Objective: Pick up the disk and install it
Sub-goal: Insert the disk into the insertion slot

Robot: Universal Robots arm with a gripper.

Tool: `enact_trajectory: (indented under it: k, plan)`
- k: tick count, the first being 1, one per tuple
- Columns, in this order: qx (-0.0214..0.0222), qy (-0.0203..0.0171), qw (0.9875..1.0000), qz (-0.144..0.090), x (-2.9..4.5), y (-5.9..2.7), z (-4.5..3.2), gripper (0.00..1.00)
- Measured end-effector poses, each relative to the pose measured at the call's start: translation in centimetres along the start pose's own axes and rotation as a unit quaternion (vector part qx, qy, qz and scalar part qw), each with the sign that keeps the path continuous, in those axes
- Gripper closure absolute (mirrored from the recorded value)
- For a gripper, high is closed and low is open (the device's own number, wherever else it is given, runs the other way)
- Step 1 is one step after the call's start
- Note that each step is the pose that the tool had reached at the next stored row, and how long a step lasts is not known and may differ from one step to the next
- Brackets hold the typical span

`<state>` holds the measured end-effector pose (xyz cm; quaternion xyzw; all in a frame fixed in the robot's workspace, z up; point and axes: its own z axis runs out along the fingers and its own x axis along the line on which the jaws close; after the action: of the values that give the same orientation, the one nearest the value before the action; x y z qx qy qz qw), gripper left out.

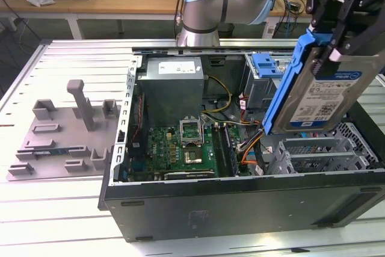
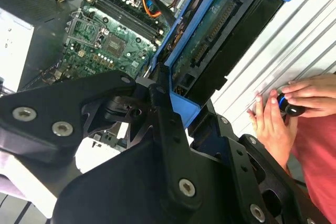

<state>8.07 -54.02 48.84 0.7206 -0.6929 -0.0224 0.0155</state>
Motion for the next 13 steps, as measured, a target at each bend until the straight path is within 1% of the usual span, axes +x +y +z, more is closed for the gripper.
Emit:
enact_trajectory:
  k: [5,9,13]
  plan:
    - [0.0004,0.0007,1.0,0.0,0.24,-0.71,-0.04,0.63]
    - [0.0019,0.0012,1.0,0.0,0.35,-1.14,-0.06,0.63]
    - [0.0032,0.0015,1.0,0.0,0.49,-1.78,-0.09,0.63]
